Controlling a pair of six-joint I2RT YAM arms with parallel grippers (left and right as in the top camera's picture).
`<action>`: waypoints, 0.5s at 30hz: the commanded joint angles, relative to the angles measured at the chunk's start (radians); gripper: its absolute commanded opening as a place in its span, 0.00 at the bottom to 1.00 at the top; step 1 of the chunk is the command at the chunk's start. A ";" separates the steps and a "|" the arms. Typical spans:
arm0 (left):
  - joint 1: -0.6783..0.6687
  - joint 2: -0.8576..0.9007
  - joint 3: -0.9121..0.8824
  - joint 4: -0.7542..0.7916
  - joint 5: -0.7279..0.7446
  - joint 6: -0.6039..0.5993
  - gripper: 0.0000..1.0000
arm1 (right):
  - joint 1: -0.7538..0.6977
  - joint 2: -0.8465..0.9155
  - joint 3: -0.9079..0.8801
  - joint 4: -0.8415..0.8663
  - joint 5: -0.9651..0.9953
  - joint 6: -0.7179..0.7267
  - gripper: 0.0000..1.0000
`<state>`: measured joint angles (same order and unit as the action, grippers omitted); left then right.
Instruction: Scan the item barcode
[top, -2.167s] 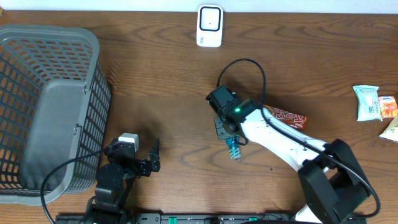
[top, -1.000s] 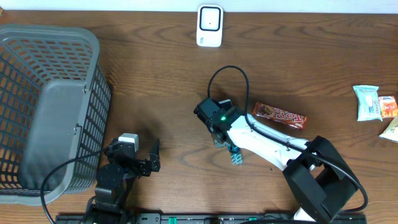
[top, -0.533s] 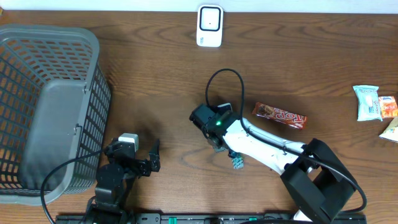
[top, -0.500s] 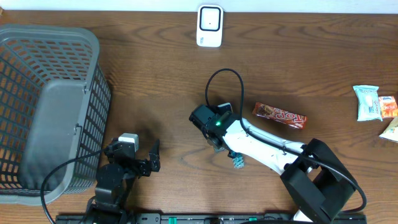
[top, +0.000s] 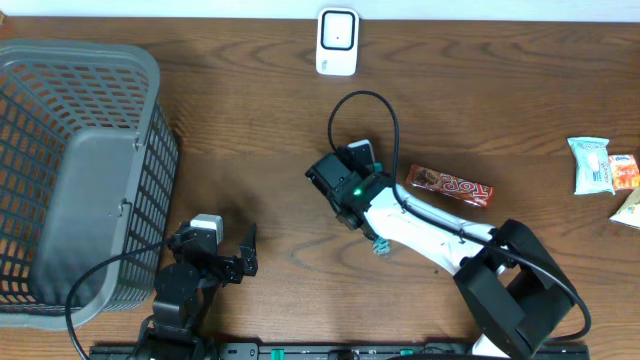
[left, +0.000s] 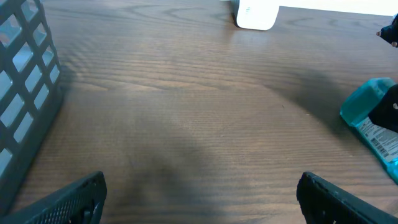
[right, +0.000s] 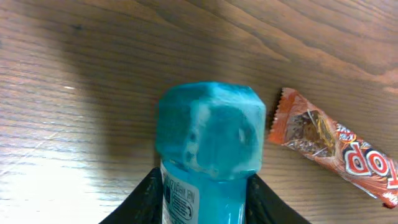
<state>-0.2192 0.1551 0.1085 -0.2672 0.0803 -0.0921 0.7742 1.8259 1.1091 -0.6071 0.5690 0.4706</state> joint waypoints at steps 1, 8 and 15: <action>-0.003 0.000 -0.022 -0.011 0.009 0.013 0.98 | 0.010 0.015 -0.002 -0.006 -0.023 -0.023 0.31; -0.003 0.000 -0.022 -0.011 0.009 0.013 0.98 | 0.049 0.015 0.003 -0.006 -0.018 -0.040 0.42; -0.003 0.000 -0.022 -0.011 0.009 0.013 0.98 | 0.051 0.015 0.051 -0.080 -0.022 -0.042 0.45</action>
<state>-0.2192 0.1551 0.1085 -0.2672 0.0803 -0.0921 0.8223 1.8263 1.1168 -0.6662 0.5419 0.4358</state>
